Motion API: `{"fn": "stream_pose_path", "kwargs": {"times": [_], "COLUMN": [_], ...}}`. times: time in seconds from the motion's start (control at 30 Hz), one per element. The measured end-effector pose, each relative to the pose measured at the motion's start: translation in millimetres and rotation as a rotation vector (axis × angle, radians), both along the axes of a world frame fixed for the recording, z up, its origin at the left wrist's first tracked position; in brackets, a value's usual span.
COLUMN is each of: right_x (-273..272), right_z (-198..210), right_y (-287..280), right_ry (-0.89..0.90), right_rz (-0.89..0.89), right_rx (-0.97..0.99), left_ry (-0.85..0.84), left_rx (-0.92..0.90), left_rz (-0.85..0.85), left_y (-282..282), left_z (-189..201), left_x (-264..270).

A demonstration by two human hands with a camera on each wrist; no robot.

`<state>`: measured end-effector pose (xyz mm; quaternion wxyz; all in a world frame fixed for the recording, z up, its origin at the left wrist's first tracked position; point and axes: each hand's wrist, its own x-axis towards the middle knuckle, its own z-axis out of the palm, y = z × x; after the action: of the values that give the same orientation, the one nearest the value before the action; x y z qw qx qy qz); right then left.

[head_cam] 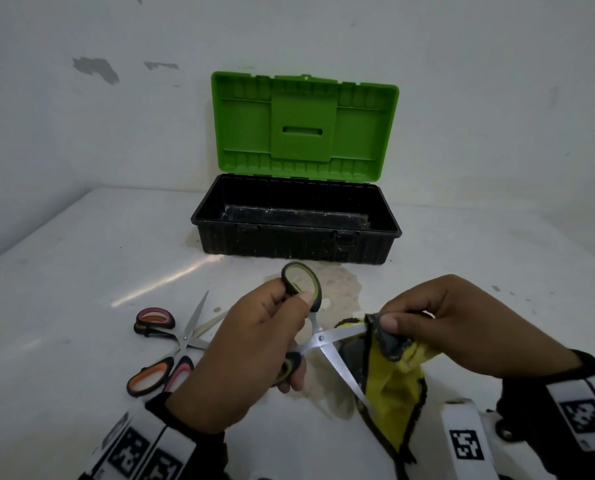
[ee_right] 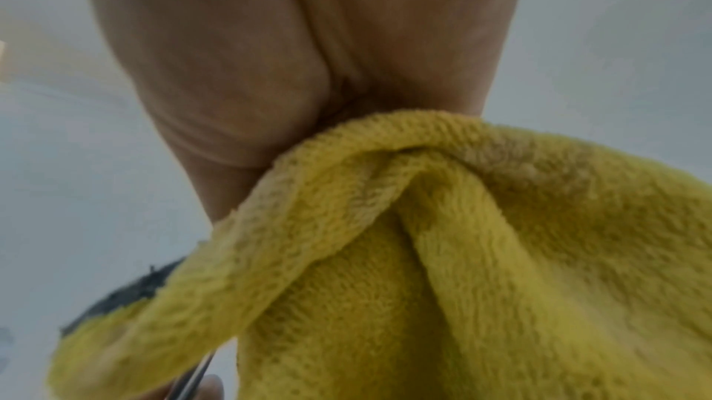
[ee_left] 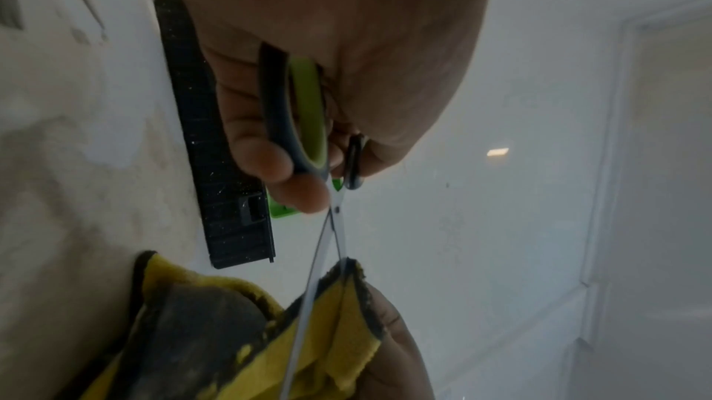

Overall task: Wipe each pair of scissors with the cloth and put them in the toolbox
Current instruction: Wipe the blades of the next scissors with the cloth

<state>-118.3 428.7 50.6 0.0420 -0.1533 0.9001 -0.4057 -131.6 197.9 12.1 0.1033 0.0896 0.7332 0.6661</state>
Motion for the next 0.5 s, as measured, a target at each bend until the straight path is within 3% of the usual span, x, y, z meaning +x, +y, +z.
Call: {"fn": "stream_pose_path", "kwargs": {"times": [0.27, 0.4, 0.5], "right_x": [-2, -4, -7], "right_z": [-1, -1, -7], "right_y": [6, 5, 11], "right_ry": [0.053, 0.080, 0.164], "right_rz": [-0.092, -0.154, -0.344], "right_rx": [-0.097, -0.166, -0.228], "left_ry": [-0.280, -0.172, -0.046], "left_rx": [0.205, 0.201, 0.180], "left_rz": [0.019, 0.108, 0.173], "left_y": [4, 13, 16], "left_z": [10, 11, 7], "left_x": [-3, -1, 3]}}
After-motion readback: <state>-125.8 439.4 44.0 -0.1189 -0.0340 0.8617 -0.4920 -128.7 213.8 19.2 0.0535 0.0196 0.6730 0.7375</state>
